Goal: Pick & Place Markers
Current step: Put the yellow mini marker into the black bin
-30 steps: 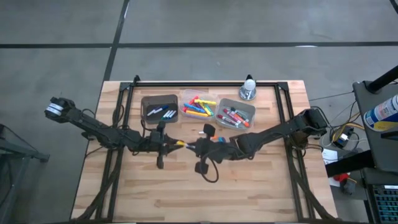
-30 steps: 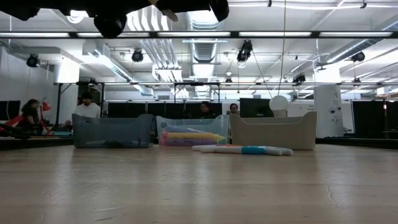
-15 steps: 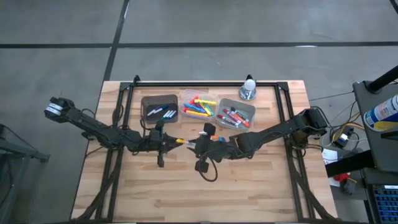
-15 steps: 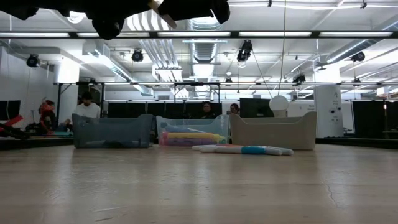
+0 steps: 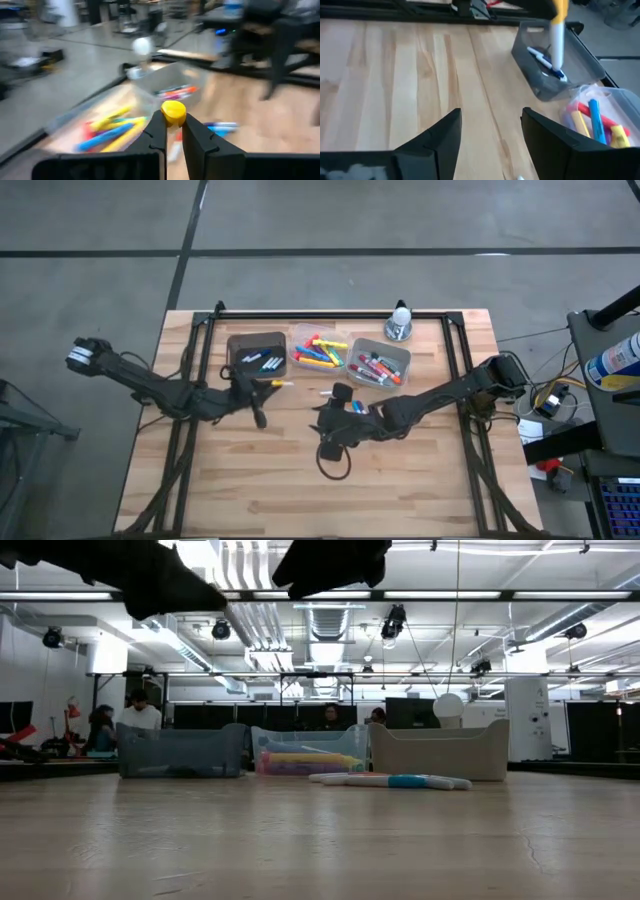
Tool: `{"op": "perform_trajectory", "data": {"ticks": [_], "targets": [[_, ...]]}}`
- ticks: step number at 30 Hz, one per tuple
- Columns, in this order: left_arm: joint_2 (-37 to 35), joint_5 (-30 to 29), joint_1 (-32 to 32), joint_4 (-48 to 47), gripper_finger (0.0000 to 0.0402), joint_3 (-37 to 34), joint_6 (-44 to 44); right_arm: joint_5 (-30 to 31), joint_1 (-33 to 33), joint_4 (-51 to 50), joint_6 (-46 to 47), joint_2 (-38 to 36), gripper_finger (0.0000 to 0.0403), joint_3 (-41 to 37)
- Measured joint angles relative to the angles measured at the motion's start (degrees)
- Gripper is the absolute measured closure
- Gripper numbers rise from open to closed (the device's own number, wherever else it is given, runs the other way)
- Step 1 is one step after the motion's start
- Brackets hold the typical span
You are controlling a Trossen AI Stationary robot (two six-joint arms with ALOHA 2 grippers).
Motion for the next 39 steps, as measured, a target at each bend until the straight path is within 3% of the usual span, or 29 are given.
{"op": "perform_trajectory", "data": {"ticks": [3,8,13,15,19,31,39], "targets": [[-2.15,-3.85,2.71,-6.96,0.0374,0.00,-1.85,0.00,0.19,-2.77,2.22,-0.02,0.0209,0.00],[-5.08,-4.38,10.05,-19.50,0.0375,0.38,-7.48,-0.04,0.70,-8.79,7.07,-0.02,0.0216,-0.03],[-4.46,-1.61,19.24,-32.27,0.0374,3.06,-11.24,-0.02,1.06,-10.74,8.62,-0.02,0.0222,-0.37],[-3.80,2.19,22.66,-35.42,0.0373,4.41,-11.40,-0.03,1.27,-10.97,8.86,-0.02,0.0224,-0.48],[-1.23,12.05,27.33,-36.37,0.0372,5.85,-8.22,-0.07,1.46,-12.33,10.09,-0.09,0.0228,-0.52],[9.15,11.09,32.59,-45.05,0.0370,9.40,-7.45,-0.07,1.42,-13.32,10.29,-0.09,0.0230,-0.55],[11.17,11.11,32.72,-44.97,0.0350,10.50,-7.85,-0.04,1.42,-13.28,10.45,-0.09,0.0230,-0.57]]}}
